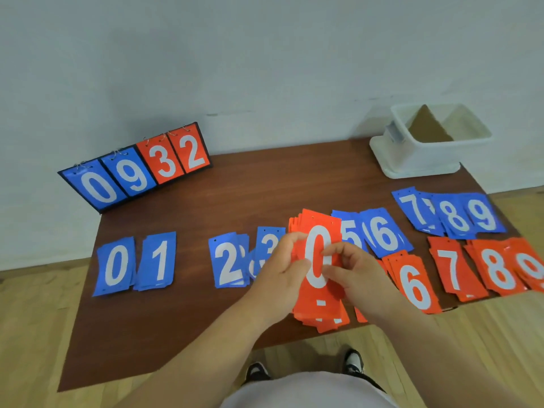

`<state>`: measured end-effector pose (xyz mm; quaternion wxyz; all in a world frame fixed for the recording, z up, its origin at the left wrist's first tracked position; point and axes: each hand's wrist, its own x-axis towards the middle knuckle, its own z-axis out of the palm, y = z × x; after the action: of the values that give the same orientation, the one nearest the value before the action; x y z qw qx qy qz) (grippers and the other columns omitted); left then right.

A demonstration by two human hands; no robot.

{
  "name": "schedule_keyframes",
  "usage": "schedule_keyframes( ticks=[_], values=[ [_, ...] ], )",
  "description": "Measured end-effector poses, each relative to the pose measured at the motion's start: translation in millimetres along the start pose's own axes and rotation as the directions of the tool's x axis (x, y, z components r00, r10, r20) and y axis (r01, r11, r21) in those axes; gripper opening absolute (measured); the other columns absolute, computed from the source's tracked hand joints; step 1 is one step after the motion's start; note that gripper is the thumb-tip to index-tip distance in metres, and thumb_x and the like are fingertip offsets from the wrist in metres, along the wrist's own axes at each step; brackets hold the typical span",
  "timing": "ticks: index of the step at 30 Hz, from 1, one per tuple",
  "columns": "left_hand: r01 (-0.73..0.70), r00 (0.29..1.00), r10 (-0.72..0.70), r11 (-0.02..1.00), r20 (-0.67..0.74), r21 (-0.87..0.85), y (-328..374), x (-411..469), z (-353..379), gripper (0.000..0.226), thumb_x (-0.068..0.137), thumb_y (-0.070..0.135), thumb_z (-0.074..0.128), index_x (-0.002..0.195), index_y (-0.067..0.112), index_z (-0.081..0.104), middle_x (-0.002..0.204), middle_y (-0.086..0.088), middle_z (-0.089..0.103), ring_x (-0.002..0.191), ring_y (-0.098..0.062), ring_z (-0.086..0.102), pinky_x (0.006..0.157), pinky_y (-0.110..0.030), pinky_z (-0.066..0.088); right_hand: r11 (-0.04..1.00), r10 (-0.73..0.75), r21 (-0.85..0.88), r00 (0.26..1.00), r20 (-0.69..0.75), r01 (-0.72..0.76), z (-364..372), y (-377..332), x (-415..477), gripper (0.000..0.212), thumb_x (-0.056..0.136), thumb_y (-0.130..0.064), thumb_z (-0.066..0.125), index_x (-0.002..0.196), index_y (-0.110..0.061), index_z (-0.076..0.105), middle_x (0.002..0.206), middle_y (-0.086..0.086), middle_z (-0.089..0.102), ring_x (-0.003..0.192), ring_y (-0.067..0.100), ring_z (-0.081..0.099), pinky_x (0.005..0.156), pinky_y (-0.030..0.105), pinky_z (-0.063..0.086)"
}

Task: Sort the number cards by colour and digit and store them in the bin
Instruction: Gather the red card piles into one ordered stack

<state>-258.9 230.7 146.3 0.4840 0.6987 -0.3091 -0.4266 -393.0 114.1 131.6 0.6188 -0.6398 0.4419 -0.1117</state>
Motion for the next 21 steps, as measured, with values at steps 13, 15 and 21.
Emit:
schedule_keyframes(
  ticks=[13, 15, 21],
  values=[
    [0.594, 0.797, -0.460, 0.715, -0.391, 0.368, -101.8, 49.9, 106.8, 0.094, 0.078, 0.052, 0.074, 0.153, 0.021, 0.028, 0.141, -0.010, 0.038, 0.130, -0.034, 0.045, 0.106, -0.043, 0.045, 0.993, 0.088, -0.058, 0.980, -0.178, -0.100, -169.0, 73.2, 25.9, 0.027, 0.088, -0.001, 0.067, 0.096, -0.027, 0.069, 0.108, 0.002, 0.072, 0.088, 0.021, 0.068, 0.067, 0.037, 0.055],
    [0.655, 0.749, -0.467, 0.626, -0.470, 0.423, -111.8, 53.4, 129.0, 0.103, 0.073, 0.059, 0.076, 0.152, 0.025, 0.018, 0.143, -0.008, 0.032, 0.132, -0.034, 0.036, 0.104, -0.045, 0.044, 0.990, 0.112, -0.069, 0.981, -0.161, -0.125, -188.2, 83.5, 27.2, 0.027, 0.088, 0.000, 0.066, 0.097, -0.025, 0.069, 0.106, 0.002, 0.072, 0.089, 0.028, 0.069, 0.075, 0.048, 0.058],
    [0.691, 0.709, -0.408, 0.565, -0.576, 0.451, -125.1, 56.6, 171.4, 0.109, 0.074, 0.062, 0.075, 0.153, 0.031, 0.008, 0.148, -0.009, 0.018, 0.133, -0.034, 0.027, 0.107, -0.048, 0.043, 0.980, 0.150, -0.119, 0.984, -0.090, -0.161, -230.7, 103.3, 31.7, 0.026, 0.089, -0.001, 0.064, 0.098, -0.025, 0.068, 0.104, 0.000, 0.072, 0.091, 0.025, 0.070, 0.082, 0.048, 0.061]
  ],
)
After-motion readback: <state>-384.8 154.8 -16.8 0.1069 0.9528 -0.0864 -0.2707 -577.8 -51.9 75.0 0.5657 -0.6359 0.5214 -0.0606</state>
